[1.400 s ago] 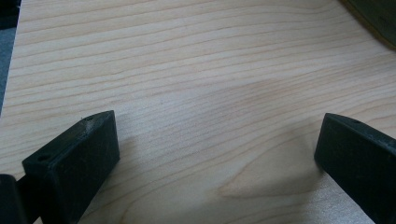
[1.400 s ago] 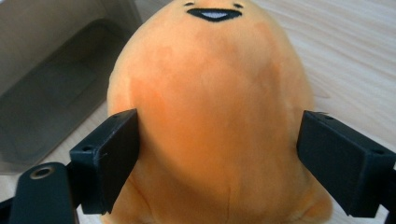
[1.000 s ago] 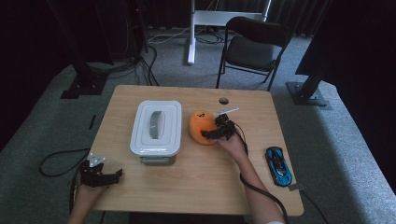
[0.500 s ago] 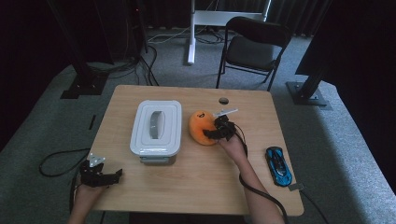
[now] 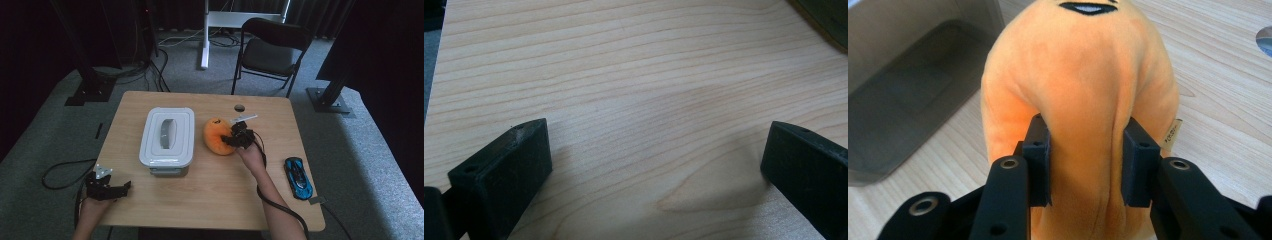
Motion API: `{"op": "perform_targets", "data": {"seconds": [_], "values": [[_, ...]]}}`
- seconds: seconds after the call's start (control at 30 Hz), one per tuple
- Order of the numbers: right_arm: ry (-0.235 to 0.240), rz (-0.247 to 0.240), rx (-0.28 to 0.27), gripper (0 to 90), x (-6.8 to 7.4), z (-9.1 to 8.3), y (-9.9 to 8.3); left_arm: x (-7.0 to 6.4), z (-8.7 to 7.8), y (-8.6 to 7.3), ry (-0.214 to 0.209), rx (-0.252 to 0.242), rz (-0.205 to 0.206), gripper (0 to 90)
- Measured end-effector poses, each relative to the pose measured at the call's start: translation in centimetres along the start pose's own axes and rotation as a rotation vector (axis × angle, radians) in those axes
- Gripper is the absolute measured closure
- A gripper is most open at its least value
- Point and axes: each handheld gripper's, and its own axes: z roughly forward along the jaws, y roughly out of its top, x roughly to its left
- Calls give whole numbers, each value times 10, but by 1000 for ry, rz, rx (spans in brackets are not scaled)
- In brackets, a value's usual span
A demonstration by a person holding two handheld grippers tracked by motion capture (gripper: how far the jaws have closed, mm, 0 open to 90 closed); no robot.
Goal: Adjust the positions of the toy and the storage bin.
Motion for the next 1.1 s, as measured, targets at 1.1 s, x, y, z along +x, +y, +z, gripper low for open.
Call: {"op": "perform_targets", "data": {"seconds": [1.1], "values": [[-149, 103, -51, 655, -60, -76, -18, 0, 0, 0, 0, 0, -1, 4]]}}
